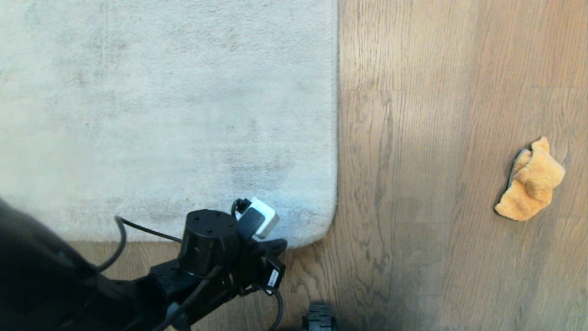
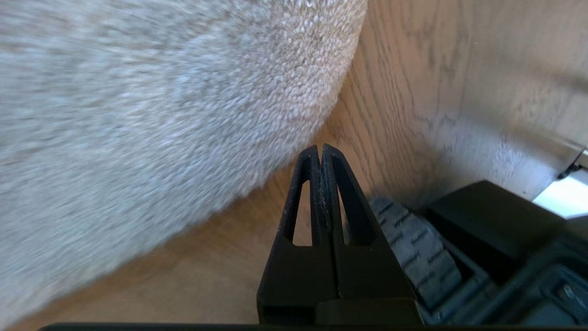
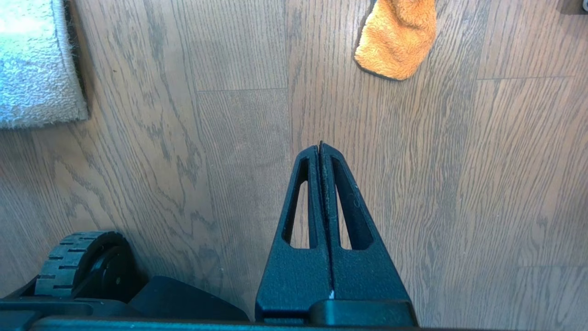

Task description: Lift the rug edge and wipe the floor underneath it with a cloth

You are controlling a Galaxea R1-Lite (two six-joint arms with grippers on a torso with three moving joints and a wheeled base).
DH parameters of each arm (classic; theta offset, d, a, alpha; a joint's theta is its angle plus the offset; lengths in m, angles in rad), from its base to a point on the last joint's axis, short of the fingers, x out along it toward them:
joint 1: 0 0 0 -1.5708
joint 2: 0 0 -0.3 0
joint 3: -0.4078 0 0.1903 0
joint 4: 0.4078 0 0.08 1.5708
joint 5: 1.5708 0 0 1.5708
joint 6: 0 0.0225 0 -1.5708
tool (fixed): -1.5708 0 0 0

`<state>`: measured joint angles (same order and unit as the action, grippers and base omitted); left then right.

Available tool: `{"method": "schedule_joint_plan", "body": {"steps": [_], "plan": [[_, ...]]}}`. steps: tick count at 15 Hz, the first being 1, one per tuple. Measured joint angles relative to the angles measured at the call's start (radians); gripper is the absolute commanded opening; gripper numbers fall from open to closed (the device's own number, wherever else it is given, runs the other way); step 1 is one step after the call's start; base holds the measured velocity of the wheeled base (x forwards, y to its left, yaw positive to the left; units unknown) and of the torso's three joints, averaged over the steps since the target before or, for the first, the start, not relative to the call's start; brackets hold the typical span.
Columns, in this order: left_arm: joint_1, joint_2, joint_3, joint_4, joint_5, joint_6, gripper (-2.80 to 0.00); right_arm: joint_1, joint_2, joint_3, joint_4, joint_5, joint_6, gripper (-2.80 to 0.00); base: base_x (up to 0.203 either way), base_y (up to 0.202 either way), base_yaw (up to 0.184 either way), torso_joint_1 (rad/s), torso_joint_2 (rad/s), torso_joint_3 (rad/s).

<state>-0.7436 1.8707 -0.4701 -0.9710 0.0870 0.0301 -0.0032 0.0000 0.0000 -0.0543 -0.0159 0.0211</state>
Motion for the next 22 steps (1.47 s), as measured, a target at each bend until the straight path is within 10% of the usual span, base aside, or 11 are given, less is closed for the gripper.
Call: {"method": "schedule_joint_plan", "body": {"steps": [4,10,22], "plan": [[0.035,0.177,-0.037,-0.117,0.009,-0.006,-2.8,0.0,0.0,0.0,0.0,0.0,0.0,-2.8,0.0,0.0,0.0,0.0,0.0,0.0],[0.134,0.251,-0.059,-0.12,0.043,0.171,-2.8,0.0,0.0,0.0,0.0,0.0,0.0,-2.8,0.0,0.0,0.0,0.0,0.0,0.0],[0.108,0.289,-0.297,-0.127,0.04,0.177,-2.8,0.0,0.0,0.0,0.0,-0.001,0.0,-2.8,0.0,0.0,0.0,0.0,0.0,0.0]]}}
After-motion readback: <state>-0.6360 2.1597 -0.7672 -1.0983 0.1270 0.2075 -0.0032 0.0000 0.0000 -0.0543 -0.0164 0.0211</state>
